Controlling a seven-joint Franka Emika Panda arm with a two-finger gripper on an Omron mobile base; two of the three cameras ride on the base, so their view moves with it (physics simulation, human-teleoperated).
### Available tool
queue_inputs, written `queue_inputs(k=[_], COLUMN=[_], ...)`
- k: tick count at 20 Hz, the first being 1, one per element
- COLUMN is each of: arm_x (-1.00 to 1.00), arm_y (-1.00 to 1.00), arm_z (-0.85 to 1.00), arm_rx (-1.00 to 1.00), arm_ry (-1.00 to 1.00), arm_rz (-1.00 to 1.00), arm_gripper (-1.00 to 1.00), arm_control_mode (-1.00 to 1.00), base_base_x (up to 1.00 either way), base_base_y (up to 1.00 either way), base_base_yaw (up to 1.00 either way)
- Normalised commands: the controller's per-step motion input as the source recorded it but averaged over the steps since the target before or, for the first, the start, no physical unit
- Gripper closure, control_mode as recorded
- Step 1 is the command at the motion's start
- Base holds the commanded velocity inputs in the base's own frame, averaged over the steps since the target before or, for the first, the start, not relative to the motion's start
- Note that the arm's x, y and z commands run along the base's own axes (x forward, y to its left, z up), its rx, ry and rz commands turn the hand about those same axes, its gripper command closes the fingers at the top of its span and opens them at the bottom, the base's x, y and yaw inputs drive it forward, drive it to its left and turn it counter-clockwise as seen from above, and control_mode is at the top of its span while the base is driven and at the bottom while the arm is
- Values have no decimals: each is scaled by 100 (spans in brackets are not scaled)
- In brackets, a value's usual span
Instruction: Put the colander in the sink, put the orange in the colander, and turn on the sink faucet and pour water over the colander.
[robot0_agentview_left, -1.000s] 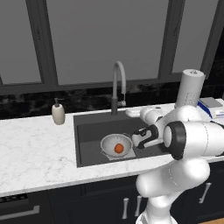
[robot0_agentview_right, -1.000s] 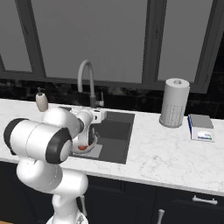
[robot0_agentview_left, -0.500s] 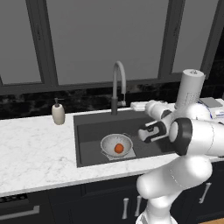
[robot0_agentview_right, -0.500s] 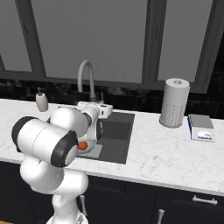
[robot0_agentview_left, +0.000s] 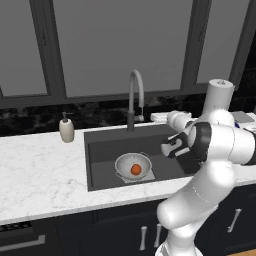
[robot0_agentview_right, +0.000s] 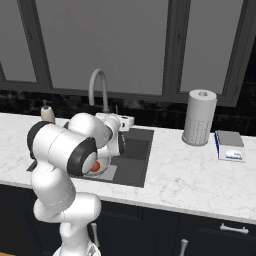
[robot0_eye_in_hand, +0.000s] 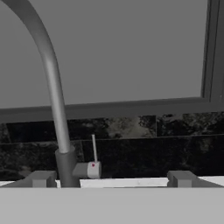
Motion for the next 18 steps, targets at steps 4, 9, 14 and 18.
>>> queue_inputs(k=[4, 9, 14, 18], arm_x=[22, 15, 19, 18], arm_y=[0, 0, 0, 0], arm_z=[-33, -36, -21, -13], arm_rx=[0, 0, 0, 0], arm_ry=[-11, -14, -15, -12], arm_rz=[0, 0, 0, 0], arm_gripper=[-100, -100, -100, -100], arm_control_mode=[-100, -100, -100, -100], base_base_x=[0, 0, 0, 0], base_base_y=[0, 0, 0, 0], base_base_yaw=[0, 0, 0, 0])
